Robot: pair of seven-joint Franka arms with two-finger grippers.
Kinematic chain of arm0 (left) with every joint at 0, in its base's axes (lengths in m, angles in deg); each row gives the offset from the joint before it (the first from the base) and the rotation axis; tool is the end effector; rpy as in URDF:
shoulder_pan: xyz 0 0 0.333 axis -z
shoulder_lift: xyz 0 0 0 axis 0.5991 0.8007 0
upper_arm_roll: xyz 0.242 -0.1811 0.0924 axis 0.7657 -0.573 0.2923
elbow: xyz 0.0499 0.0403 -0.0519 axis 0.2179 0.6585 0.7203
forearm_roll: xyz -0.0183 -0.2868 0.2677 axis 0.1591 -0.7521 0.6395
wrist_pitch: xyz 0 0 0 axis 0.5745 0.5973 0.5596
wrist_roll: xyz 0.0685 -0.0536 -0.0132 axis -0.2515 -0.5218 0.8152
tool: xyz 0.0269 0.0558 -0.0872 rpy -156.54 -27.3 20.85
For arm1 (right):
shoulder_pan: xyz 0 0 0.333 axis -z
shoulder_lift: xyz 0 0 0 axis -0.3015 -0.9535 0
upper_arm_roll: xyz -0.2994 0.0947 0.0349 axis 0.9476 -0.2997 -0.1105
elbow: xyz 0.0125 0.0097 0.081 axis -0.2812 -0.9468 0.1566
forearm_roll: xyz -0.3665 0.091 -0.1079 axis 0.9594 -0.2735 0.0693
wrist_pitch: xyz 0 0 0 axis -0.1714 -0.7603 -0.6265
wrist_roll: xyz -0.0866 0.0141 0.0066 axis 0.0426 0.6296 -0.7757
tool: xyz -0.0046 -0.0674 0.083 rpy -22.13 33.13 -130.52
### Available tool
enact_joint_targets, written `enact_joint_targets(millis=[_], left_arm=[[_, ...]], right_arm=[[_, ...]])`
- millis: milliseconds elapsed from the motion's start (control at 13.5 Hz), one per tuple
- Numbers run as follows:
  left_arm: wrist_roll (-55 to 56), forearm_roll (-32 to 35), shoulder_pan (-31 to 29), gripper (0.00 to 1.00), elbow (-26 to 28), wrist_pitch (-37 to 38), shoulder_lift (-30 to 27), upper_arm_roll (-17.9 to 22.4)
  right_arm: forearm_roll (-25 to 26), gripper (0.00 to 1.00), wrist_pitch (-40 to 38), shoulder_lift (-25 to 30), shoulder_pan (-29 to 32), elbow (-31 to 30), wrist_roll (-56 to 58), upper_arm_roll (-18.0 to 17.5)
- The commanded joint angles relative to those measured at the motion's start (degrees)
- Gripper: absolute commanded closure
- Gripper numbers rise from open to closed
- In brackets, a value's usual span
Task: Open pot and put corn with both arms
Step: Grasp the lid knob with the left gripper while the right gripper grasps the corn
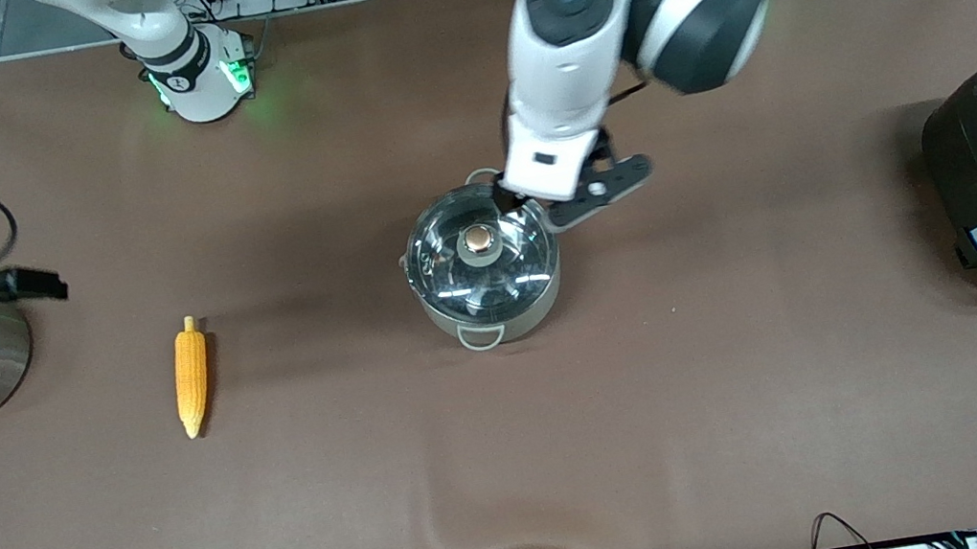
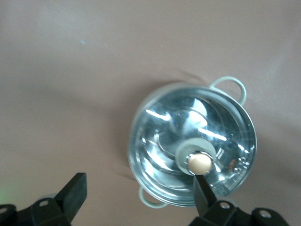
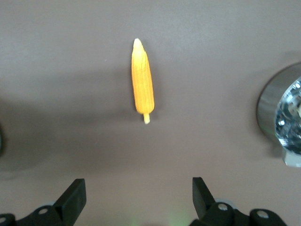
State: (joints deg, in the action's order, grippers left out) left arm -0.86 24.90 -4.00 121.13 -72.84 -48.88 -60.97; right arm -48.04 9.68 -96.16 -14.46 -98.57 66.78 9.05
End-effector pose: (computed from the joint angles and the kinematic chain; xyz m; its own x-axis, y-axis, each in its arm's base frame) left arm 0.5024 -0.4615 0.4783 0.9254 0.3758 -0.0498 0.3768 -0.9262 0.0120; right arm 0.6054 -0.0322 0.5114 0.9780 -0.0543 -0.2013 -0.0557 -0.9984 -0.0014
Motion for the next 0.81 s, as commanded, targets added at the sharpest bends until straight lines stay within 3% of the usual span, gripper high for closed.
enact_joint_targets(millis=[0, 222, 444, 741], left_arm=[[2.4, 2.9, 2.5, 0.00, -2.3, -2.4, 4.2, 0.7], [2.4, 3.0, 4.2, 0.00, -2.3, -5.3, 7.5, 0.7], [4.1, 3.0, 5.7, 0.00, -2.4, -11.2, 10.7, 0.8], [4.4, 4.5, 7.0, 0.00, -2.3, -12.9, 12.4, 1.5]], right_arm=[[-0.1, 0.00, 8.1, -1.0, 1.0, -5.4, 4.9, -0.6], [0.6, 0.00, 19.8, -5.0, 0.3, -11.5, 5.1, -0.7], [4.5, 0.00, 23.0, -8.6, -0.8, -12.5, 5.4, -0.6], [4.9, 0.00, 30.2, -8.8, -0.7, -18.6, 5.2, -0.7]])
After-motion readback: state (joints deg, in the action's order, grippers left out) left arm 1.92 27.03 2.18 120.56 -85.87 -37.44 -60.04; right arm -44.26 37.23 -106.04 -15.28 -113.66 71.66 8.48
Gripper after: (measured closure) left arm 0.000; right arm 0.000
